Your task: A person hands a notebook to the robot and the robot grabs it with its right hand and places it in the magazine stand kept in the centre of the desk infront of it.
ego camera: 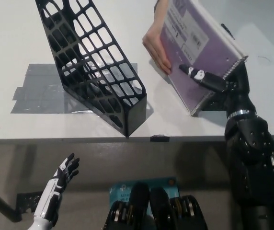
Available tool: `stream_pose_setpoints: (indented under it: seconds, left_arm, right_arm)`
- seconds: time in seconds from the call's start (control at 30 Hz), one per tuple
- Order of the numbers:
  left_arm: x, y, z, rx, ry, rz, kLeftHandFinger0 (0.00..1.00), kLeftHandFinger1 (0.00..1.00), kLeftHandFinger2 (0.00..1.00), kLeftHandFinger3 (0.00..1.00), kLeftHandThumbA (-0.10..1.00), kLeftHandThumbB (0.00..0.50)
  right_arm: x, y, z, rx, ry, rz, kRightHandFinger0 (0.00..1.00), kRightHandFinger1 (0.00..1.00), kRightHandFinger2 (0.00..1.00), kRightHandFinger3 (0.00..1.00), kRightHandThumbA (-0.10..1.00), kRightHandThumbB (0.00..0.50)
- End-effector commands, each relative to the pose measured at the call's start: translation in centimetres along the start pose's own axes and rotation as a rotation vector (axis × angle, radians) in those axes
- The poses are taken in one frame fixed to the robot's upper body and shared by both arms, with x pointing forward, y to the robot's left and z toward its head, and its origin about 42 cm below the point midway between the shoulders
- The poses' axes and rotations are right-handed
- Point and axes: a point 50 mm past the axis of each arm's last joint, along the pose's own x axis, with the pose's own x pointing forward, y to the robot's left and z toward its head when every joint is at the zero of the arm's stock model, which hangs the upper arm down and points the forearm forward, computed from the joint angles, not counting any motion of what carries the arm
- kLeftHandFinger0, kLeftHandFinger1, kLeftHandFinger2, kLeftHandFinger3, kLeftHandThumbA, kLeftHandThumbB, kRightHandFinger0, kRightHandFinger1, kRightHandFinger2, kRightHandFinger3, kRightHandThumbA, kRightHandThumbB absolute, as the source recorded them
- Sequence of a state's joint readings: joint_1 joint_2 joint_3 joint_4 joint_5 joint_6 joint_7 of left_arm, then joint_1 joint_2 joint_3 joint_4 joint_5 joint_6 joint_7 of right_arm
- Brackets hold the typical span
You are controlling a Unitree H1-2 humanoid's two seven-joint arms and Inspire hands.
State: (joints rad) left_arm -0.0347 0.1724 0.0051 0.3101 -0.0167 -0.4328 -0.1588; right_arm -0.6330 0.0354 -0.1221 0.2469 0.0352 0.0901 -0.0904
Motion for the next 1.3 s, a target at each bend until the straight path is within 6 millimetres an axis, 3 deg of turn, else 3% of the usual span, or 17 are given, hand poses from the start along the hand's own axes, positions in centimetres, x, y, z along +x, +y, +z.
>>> stream_pose_setpoints:
  seconds: [0.0, 0.03, 0.07, 0.17, 0.2, 0.3, 0.37, 0.63, 0.73, 0.9, 0.93, 1.07, 1.13, 1.27]
  left_arm:
    - [0.8, 1.0, 0.9, 0.029, -0.062, 0.000, 1.00, 1.00, 1.00, 1.00, 1.00, 0.500]
    - [0.7, 1.0, 0.9, 0.030, -0.062, 0.000, 1.00, 1.00, 1.00, 1.00, 1.00, 0.500]
    - [0.7, 1.0, 0.9, 0.034, -0.061, 0.002, 1.00, 1.00, 1.00, 1.00, 1.00, 0.500]
    - [0.8, 1.0, 0.8, 0.032, -0.059, 0.003, 1.00, 1.00, 1.00, 1.00, 1.00, 0.500]
    - [0.8, 1.0, 0.9, 0.037, -0.060, 0.003, 1.00, 1.00, 1.00, 1.00, 1.00, 0.500]
    - [0.7, 1.1, 0.9, 0.033, -0.058, 0.005, 1.00, 1.00, 1.00, 1.00, 1.00, 0.500]
    - [0.7, 1.2, 0.9, 0.034, -0.059, 0.003, 1.00, 1.00, 1.00, 1.00, 1.00, 0.500]
    - [0.7, 1.4, 0.7, 0.046, -0.049, 0.006, 1.00, 1.00, 1.00, 1.00, 1.00, 0.500]
    - [0.6, 1.5, 0.6, 0.047, -0.045, 0.009, 1.00, 1.00, 1.00, 1.00, 1.00, 0.500]
    - [0.5, 1.5, 0.5, 0.043, -0.042, 0.014, 1.00, 1.00, 1.00, 1.00, 1.00, 0.500]
    - [0.5, 1.5, 0.5, 0.044, -0.042, 0.013, 1.00, 1.00, 1.00, 1.00, 1.00, 0.500]
    - [0.0, 1.2, 0.4, 0.041, -0.036, 0.005, 1.00, 1.00, 1.00, 1.00, 1.00, 0.500]
    - [-0.1, 1.3, 0.4, 0.042, -0.035, -0.001, 1.00, 1.00, 1.00, 1.00, 1.00, 0.500]
    - [-0.2, 1.3, 0.2, 0.035, -0.029, 0.006, 1.00, 1.00, 1.00, 1.00, 1.00, 0.500]
  right_arm:
    - [2.5, 1.9, 2.2, -0.066, -0.043, -0.039, 0.51, 0.62, 0.73, 0.76, 0.82, 0.119]
    - [2.6, 1.9, 2.1, -0.086, -0.031, -0.036, 0.13, 0.20, 0.29, 0.37, 0.83, 0.032]
    - [2.7, 1.8, 2.0, -0.112, -0.018, -0.038, 0.01, 0.01, 0.01, 0.01, 0.90, 0.019]
    - [2.6, 1.9, 2.0, -0.113, 0.017, -0.047, 0.00, 0.00, 0.00, 0.00, 0.99, 0.009]
    - [2.4, 2.0, 2.3, -0.078, 0.017, -0.040, 0.00, 0.00, 0.03, 0.02, 1.00, 0.009]
    - [2.2, 2.1, 2.6, -0.020, -0.007, -0.032, 0.00, 0.00, 0.26, 0.18, 1.00, 0.020]
    - [2.2, 2.2, 3.0, 0.021, -0.012, -0.041, 0.00, 0.00, 0.27, 0.19, 1.00, 0.023]
    - [2.1, 2.1, 4.4, 0.105, -0.067, -0.069, 0.00, 0.00, 0.12, 0.11, 0.98, 0.000]
    - [1.9, 2.3, 5.3, 0.152, -0.109, -0.054, 0.00, 0.00, 0.00, 0.01, 0.97, 0.010]
    - [1.1, 2.6, 8.4, 0.263, -0.168, -0.033, 0.00, 0.00, 0.00, 0.00, 0.95, 0.049]
    - [0.9, 2.7, 9.1, 0.276, -0.181, -0.032, 0.00, 0.00, 0.00, 0.00, 0.96, 0.081]
    - [-0.3, 2.5, 11.3, 0.379, -0.210, -0.028, 0.00, 0.00, 0.00, 0.00, 0.87, 0.073]
    - [-0.8, 2.3, 13.0, 0.398, -0.253, -0.022, 0.00, 0.00, 0.00, 0.00, 0.86, 0.026]
    - [-1.4, 2.2, 15.7, 0.417, -0.297, -0.021, 0.00, 0.00, 0.00, 0.00, 0.84, 0.031]
